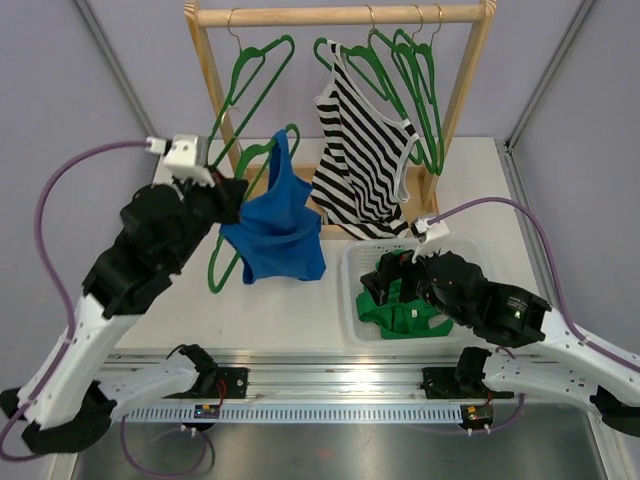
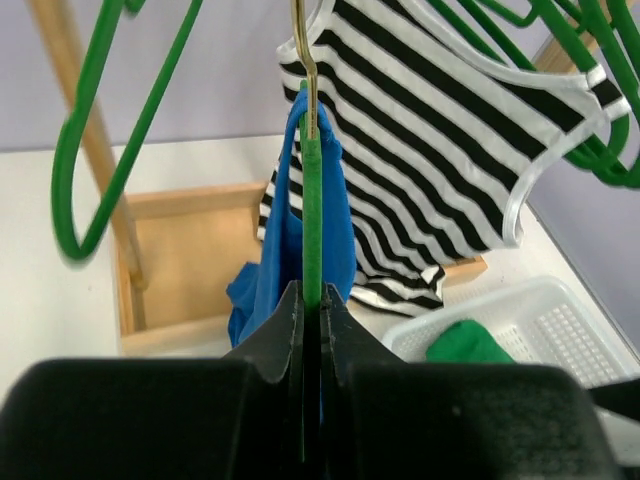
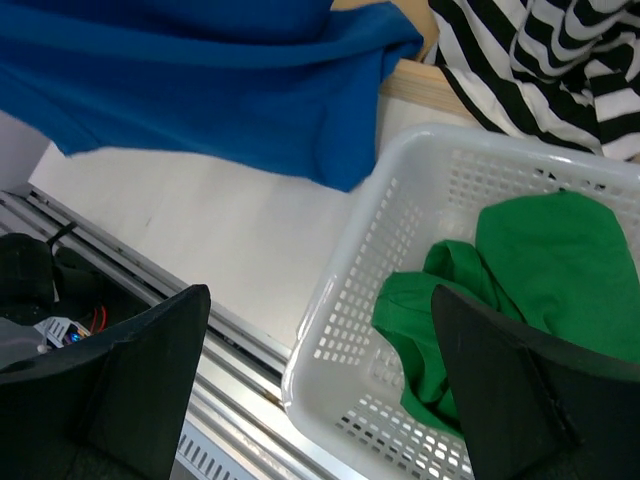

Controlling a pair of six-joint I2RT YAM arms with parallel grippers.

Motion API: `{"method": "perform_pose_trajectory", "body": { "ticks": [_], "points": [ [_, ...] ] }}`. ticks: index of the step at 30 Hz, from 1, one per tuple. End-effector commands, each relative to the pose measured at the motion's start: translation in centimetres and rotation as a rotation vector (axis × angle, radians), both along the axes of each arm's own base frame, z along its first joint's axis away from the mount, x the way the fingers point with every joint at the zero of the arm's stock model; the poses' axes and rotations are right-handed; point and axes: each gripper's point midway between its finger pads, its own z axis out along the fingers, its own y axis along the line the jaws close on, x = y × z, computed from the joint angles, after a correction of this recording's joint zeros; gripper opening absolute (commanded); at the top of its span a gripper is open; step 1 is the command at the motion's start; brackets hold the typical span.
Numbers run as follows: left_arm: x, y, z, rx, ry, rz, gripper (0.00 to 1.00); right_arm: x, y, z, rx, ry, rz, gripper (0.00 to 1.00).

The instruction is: Remove the tank top from the hanger

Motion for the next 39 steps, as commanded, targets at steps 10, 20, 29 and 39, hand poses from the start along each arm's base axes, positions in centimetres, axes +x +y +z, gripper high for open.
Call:
{"method": "perform_pose_trajectory", "body": {
  "ticks": [10,20,29,39],
  "points": [
    [-7.3,3.3,-5.8,-0.107,0.027,-0.098,0.0,3.0,8.2,5.2,0.197,-0.164,0.102,0.99],
    [-10.8,4.0,-8.7,-0.188,0.008,-0.186,0.0,7.7,16.2,3.7,0.107,-0.077,0.09,0.98],
    [-12.2,4.2,-10.2,-0.236,0.029,-0.213,0.0,8.6,19.5,4.5,0.162,-0.068,0.184,0.9],
    [-12.5,3.6,-10.5,-0.237,0.05,-0.246,0.0,10.6,20.2,2.3,0.064,-0.079,0.146,0.41]
  ]
}}
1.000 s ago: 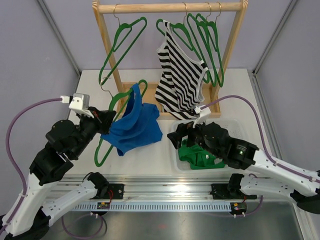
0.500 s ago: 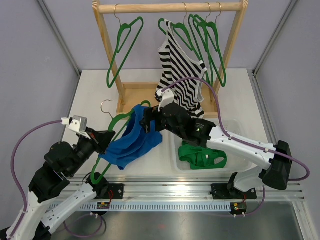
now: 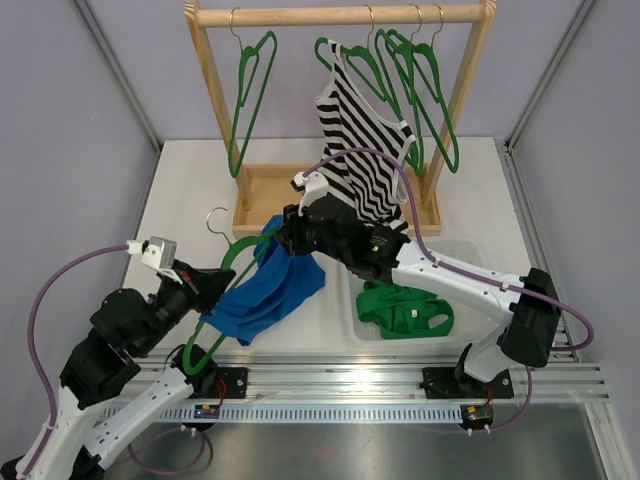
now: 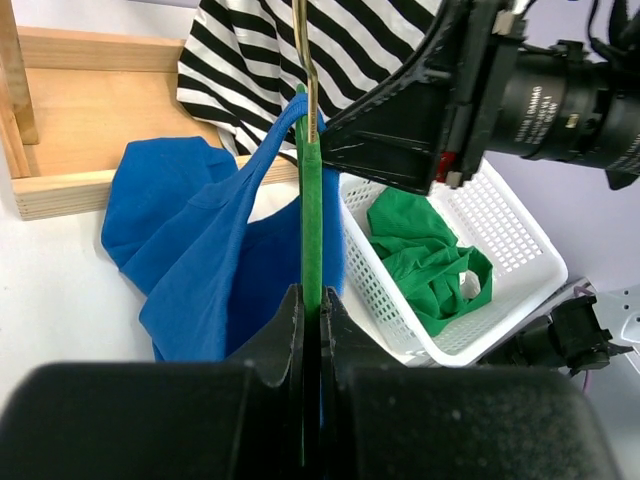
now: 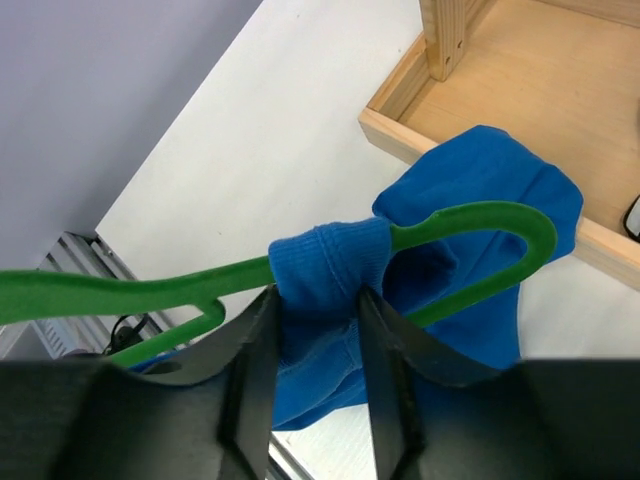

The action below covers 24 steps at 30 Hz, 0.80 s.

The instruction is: Remove the tank top from the hanger

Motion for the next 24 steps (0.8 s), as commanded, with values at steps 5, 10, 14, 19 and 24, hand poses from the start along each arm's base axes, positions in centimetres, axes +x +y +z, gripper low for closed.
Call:
{"method": "perform_pose_trajectory", "body": {
  "ticks": [5,10,14,19,24],
  "points": [
    [-0.6,0.0,2.0,-0.002,-0.05,-0.033,0.0,3.6,-2.1,1.0,-0.104,-0.101,-0.144,0.0],
    [-1.4,0.4,0.6,0.098,0.002,-0.067,0.0,7.0,-5.6,0.3,-0.16,-0.085,-0.26,0.0],
    [-2.2,0.1,0.1,0.114,0.013,-0.112,0.0,10.1,-7.6,-1.7,-0.243,-0.05,-0.314,0.0],
    [-2.4,1.4,1.0,0.093,-0.024,-0.059,0.0,11.6,-8.3,-5.5,-0.335,0.049,-0.312,0.0],
    [-2.3,2.7,3.3,0.02,-0.122,0.003,0.0,10.5,-8.3,-8.0,-0.335,0.127,-0.27,0.0]
  ]
}}
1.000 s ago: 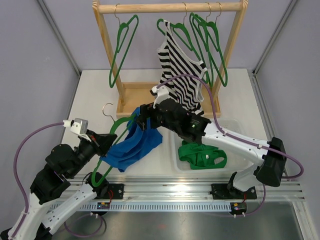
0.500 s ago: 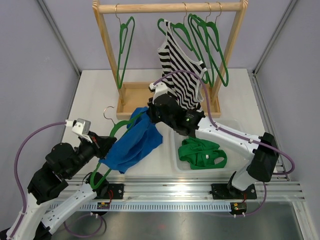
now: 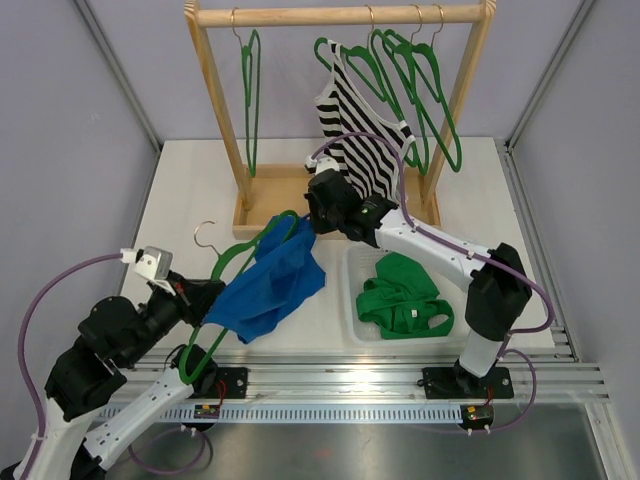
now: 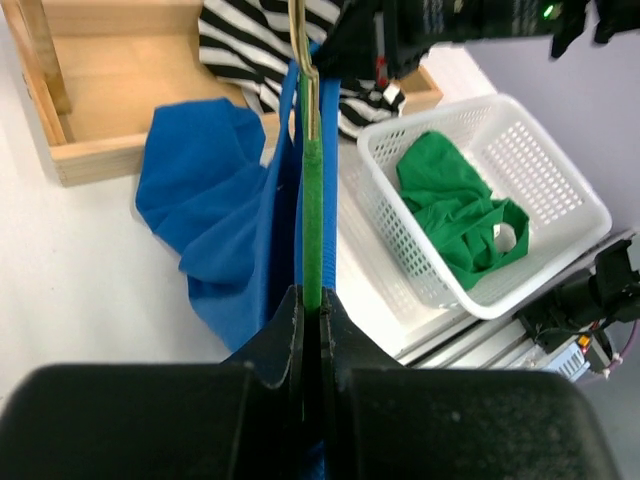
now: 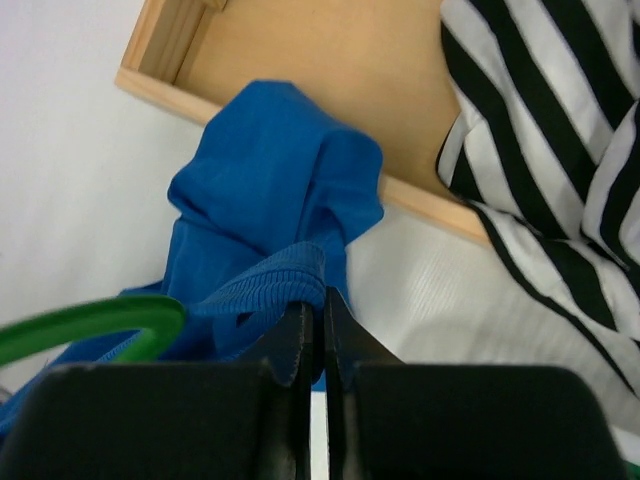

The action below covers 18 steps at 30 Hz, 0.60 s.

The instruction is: Remove the tank top from the hanger

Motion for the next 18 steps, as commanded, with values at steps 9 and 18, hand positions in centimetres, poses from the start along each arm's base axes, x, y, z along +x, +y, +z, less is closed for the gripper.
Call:
{"method": "perform_pose_trajectory", "body": {
  "ticks": [9,18],
  "points": [
    [0.2,2.5,12.9,-0.379,-0.459,0.116,0.0,-6.7,1.7,3.5,0.336,0.101,0.33,0.0],
    [4.3,1.7,22.3,-0.465,-0.717,0.236,0.0,-15.1,0.8,-4.3,0.253,0.296,0.401,0.0]
  ]
}}
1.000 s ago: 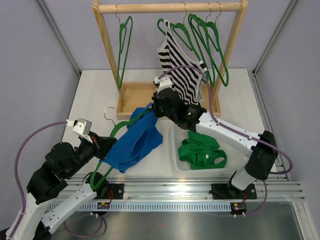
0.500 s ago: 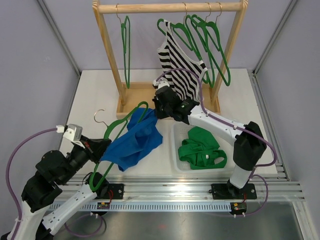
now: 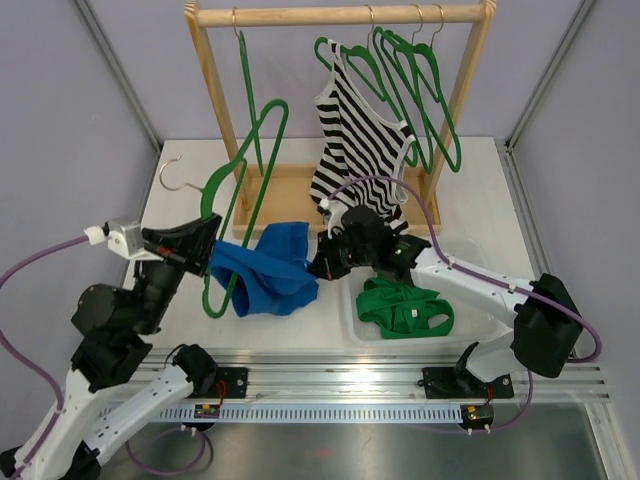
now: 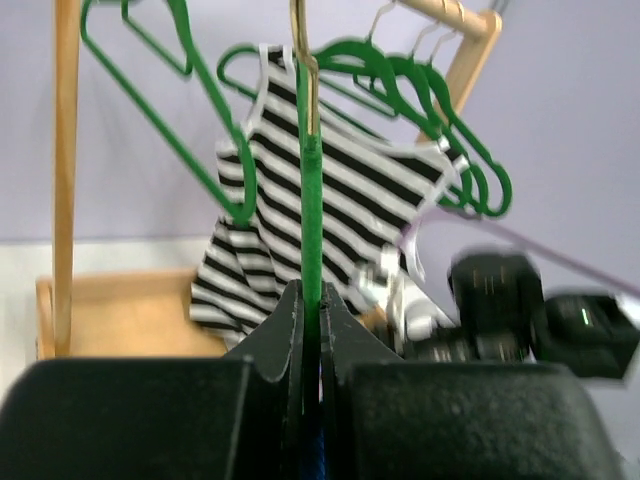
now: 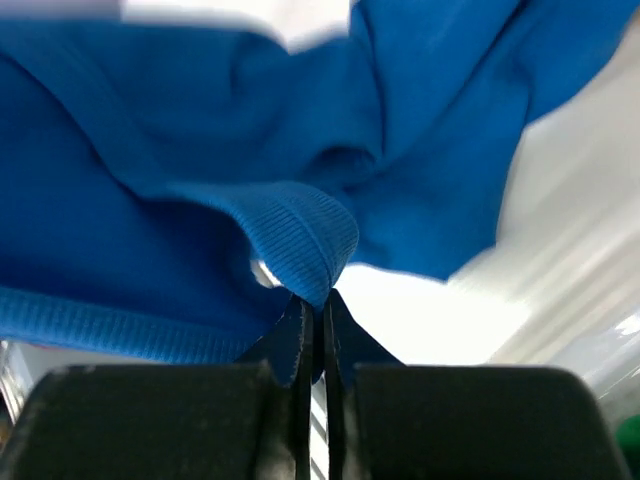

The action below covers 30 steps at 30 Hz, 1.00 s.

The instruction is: Remove the tank top from the hanger

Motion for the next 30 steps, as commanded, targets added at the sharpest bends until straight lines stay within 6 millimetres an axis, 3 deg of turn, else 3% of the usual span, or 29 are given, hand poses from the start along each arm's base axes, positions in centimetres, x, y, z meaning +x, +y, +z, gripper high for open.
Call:
{"method": "perform_pose_trajectory", "body": {
  "ticks": [1,3,8,9,11,14,17,20,25,26,28,30],
  "points": [
    [0.2,2.2,10.8,-0.206,-0.297,0.117,0.0,-3.4,-0.3,-4.9,-0.12,0.062,0.021,0.0],
    [1.1,2.2,12.9,-0.229,-0.361,0.161,0.0,-5.4,-0.5,-7.9,-0.21,0.09,0.031,0.0],
    [1.7,1.2,17.7,-0.188,-0.553,0.21,0.0,-7.0,-2.3,-11.9,-0.334,0.125,-0.023,0.0],
    [1.0,1.4,19.0,-0.205,-0.621,0.215,0.0,-6.9,-2.7,-11.9,-0.332,0.123,-0.045,0.0],
    [1.3,0.4,19.0,-0.174,-0.681,0.214,0.0,-7.2,-3.5,-12.3,-0.339,0.124,-0.062,0.0],
    [0.8,0.6,20.3,-0.209,-0.723,0.213,0.0,-7.0,-4.2,-11.1,-0.314,0.103,-0.095,0.0],
    [2.0,-0.7,19.1,-0.15,-0.636,0.174,0.0,-7.0,-3.9,-9.1,-0.27,0.079,-0.088,0.0],
    [2.5,-0.6,17.5,-0.142,-0.598,0.183,0.0,-6.7,-3.6,-7.0,-0.231,0.048,-0.083,0.0],
    [3.1,-0.6,14.3,-0.087,-0.488,0.174,0.0,-7.0,-1.1,-3.7,-0.121,0.036,-0.013,0.0],
    [3.7,-1.0,12.8,-0.063,-0.409,0.159,0.0,-6.9,-0.8,-3.5,-0.114,0.035,-0.008,0.0],
    [3.4,-0.5,12.4,-0.066,-0.348,0.151,0.0,-6.5,0.0,-2.1,-0.088,0.014,-0.009,0.0],
    [4.1,-0.8,10.3,-0.014,-0.244,0.145,0.0,-6.1,0.6,-1.2,-0.069,-0.008,-0.019,0.04]
  ]
}}
